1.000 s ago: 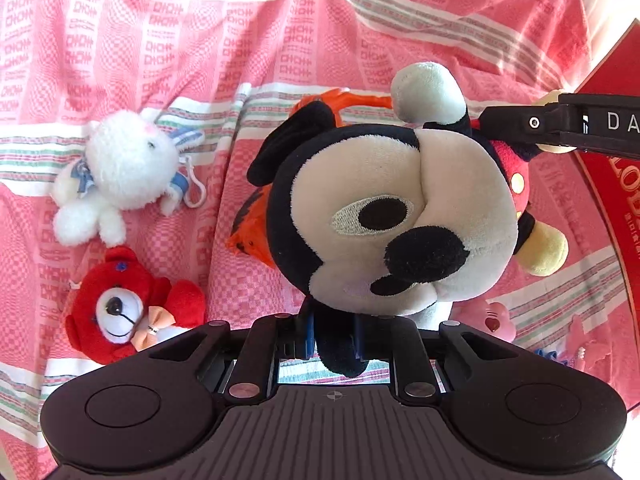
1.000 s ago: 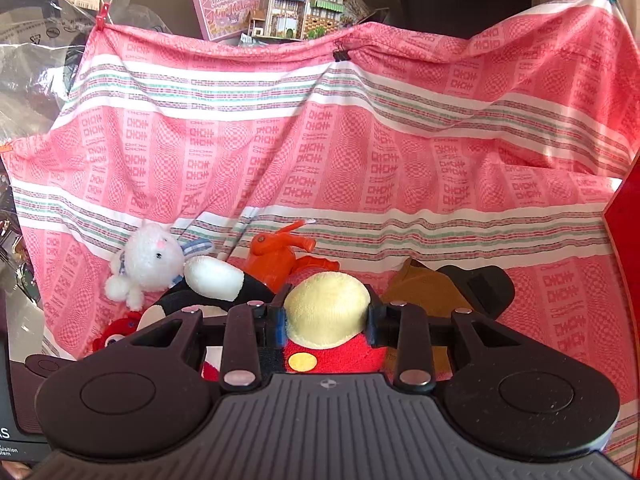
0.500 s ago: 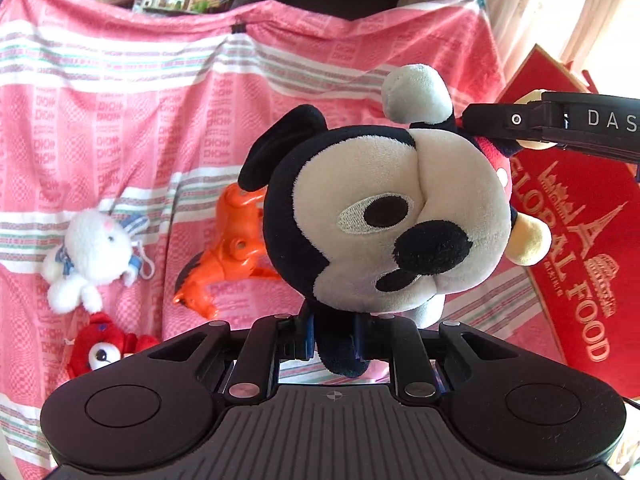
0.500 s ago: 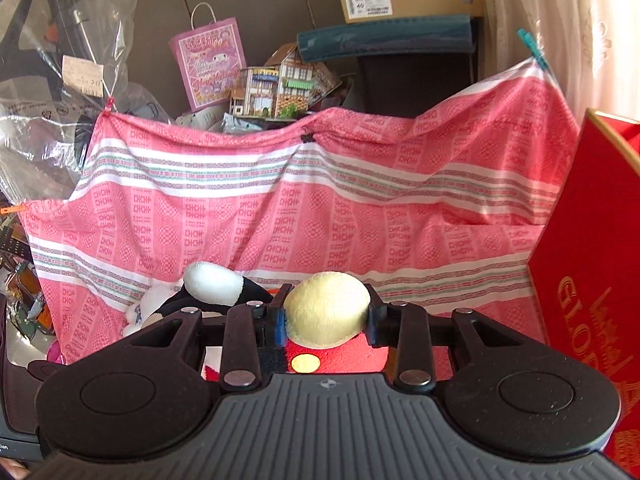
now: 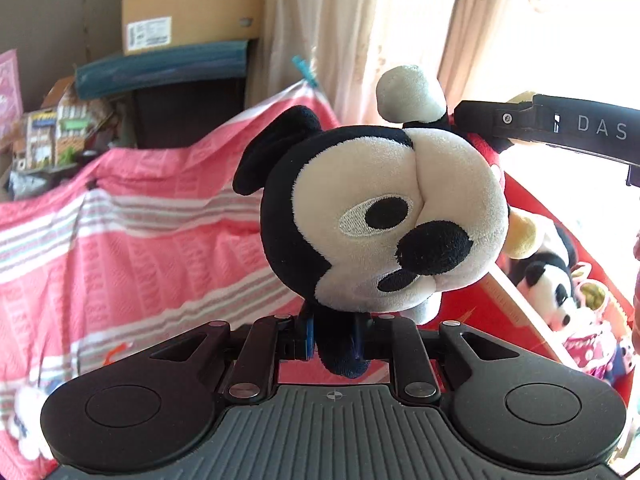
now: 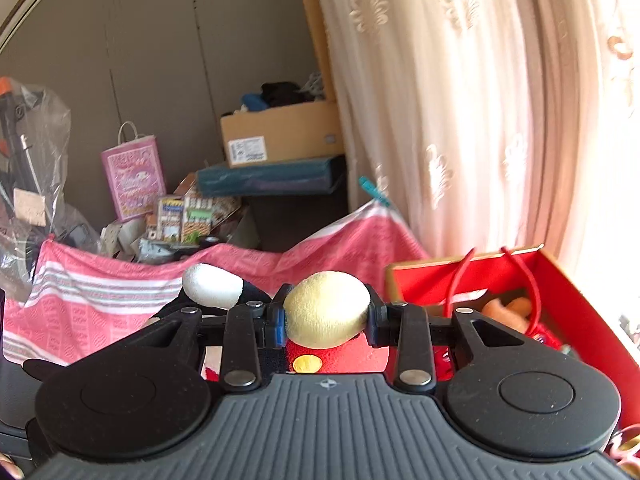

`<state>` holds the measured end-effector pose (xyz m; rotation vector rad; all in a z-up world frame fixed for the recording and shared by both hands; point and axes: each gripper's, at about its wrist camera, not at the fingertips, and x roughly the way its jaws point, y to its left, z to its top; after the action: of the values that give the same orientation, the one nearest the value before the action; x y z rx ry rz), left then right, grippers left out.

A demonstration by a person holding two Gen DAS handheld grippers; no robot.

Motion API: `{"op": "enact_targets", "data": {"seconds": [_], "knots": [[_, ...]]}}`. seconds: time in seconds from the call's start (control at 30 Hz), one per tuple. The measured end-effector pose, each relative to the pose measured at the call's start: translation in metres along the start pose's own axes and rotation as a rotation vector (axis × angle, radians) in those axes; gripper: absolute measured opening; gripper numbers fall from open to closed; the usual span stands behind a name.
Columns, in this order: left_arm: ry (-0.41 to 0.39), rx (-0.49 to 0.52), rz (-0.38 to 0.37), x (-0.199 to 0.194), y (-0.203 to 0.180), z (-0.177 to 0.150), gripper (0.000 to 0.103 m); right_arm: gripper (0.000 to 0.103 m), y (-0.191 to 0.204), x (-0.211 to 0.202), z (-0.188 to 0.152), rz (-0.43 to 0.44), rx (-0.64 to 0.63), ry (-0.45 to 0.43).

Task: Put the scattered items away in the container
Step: 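Carry the Mickey plush toward the red GLOBAL FOOD box with both grippers, then lower the Mickey plush into the box and open both grippers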

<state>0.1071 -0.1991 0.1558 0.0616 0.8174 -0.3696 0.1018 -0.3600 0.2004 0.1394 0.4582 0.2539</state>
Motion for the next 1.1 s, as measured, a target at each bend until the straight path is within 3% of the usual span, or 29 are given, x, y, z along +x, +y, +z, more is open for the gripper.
{"op": "enact_targets", "data": {"seconds": [0.23, 0.43, 0.5, 0.53, 0.57, 0.6, 0.63, 0.7, 0.77, 1.1], "knots": [[-0.036, 0.045, -0.013, 0.03, -0.055, 0.078, 0.016, 0.039, -0.069, -0.001, 0.047, -0.114, -0.041, -0.083], [-0.022, 0.042, 0.02, 0.073, -0.082, 0.113, 0.016, 0.042, -0.11, 0.02, 0.06, -0.155, -0.032, -0.108], [-0.021, 0.041, 0.031, 0.086, -0.085, 0.123, 0.016, 0.048, -0.122, 0.03, 0.06, -0.169, -0.02, -0.113], [-0.014, 0.036, 0.035, 0.095, -0.085, 0.128, 0.021, 0.057, -0.129, 0.035, 0.059, -0.171, -0.014, -0.107], [0.005, 0.03, 0.037, 0.104, -0.083, 0.13, 0.04, 0.065, -0.135, 0.042, 0.056, -0.174, -0.011, -0.088], [0.027, 0.03, 0.047, 0.113, -0.082, 0.132, 0.05, 0.071, -0.14, 0.05, 0.053, -0.169, -0.002, -0.054], [0.053, 0.021, 0.074, 0.12, -0.08, 0.131, 0.057, 0.072, -0.145, 0.057, 0.048, -0.192, 0.007, -0.031], [0.05, 0.004, 0.098, 0.124, -0.074, 0.124, 0.085, 0.08, -0.155, 0.064, 0.039, -0.187, 0.028, -0.006], [0.036, -0.006, 0.115, 0.124, -0.066, 0.119, 0.09, 0.081, -0.165, 0.065, 0.03, -0.178, 0.059, 0.005], [0.09, 0.007, 0.067, 0.122, -0.055, 0.106, 0.091, 0.081, -0.171, 0.07, 0.015, -0.203, 0.105, 0.049]]}}
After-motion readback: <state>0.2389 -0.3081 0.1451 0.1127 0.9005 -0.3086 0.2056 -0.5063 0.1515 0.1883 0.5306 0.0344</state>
